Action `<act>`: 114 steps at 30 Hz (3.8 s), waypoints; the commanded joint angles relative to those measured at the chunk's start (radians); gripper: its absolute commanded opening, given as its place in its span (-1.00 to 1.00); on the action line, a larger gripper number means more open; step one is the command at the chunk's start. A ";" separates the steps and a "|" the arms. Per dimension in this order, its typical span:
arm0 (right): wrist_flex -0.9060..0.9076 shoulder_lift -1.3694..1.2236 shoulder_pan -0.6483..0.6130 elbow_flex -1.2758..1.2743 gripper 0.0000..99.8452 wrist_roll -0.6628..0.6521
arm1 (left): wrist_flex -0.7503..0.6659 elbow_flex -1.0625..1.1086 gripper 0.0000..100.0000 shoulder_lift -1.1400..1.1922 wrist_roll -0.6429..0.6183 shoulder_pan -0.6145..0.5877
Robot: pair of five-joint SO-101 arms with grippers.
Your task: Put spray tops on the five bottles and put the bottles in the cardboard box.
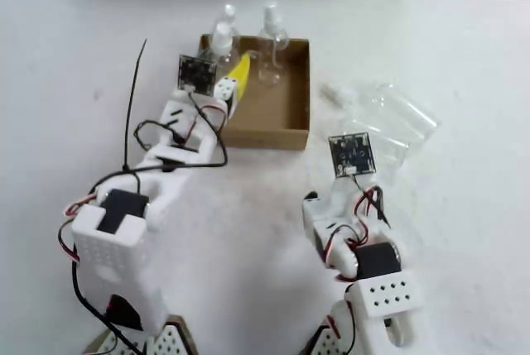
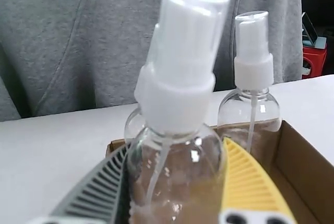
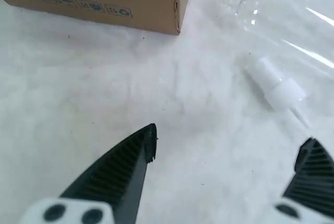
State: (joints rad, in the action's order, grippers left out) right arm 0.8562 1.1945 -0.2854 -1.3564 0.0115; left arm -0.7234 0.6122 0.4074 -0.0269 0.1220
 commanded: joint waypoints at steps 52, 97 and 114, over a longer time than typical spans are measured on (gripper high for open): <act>0.002 0.012 0.007 0.009 -0.24 -0.011 | 0.132 -0.123 -0.37 0.073 0.002 -0.042; 0.002 0.010 0.007 0.009 -0.24 -0.011 | 0.468 0.350 -0.30 -0.615 0.008 -0.048; 0.002 0.005 0.007 0.008 -0.24 -0.011 | 1.076 0.519 -0.31 -1.187 0.000 -0.056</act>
State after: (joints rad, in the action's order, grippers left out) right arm 0.8562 1.1945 -0.2854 -1.3564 0.0115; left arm 0.2969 1.1155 -0.6790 -0.0269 0.0621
